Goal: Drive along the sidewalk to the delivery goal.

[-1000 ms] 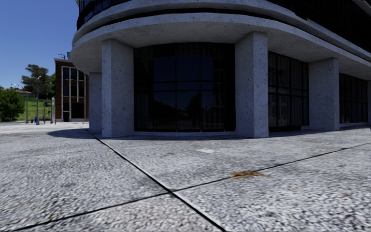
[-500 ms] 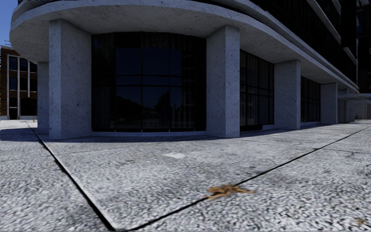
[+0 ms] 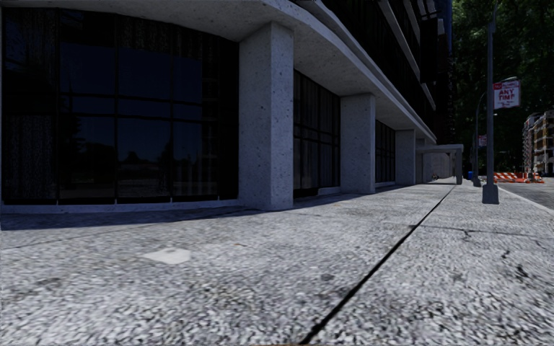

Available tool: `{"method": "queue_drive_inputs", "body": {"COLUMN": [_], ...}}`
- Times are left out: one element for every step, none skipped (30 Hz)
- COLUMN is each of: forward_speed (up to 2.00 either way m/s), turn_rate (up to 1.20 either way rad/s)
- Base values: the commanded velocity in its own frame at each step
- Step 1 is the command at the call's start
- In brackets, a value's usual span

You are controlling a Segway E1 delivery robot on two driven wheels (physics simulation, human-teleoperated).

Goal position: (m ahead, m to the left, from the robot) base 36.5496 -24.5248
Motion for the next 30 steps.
{"method": "queue_drive_inputs", "body": {"forward_speed": [2.00,2.00,2.00,2.00,2.00,2.00,2.00,2.00,2.00,2.00,2.00,2.00,2.00,2.00,2.00,2.00,2.00,2.00,2.00,2.00,2.00,2.00,2.00,2.00,2.00,2.00,2.00,2.00,2.00,2.00], "turn_rate": [-0.60,-0.60,-0.60,-0.60,-0.60,-0.60,-0.60,-0.60,-0.60,-0.60,-0.60,-0.60,-0.60,-0.60,-0.60,-0.60,-0.60,-0.60,-0.60,-0.60,-0.60,-0.60,-0.60,-0.60,-0.60,-0.60,-0.60,-0.58,0.00,0.00]}}
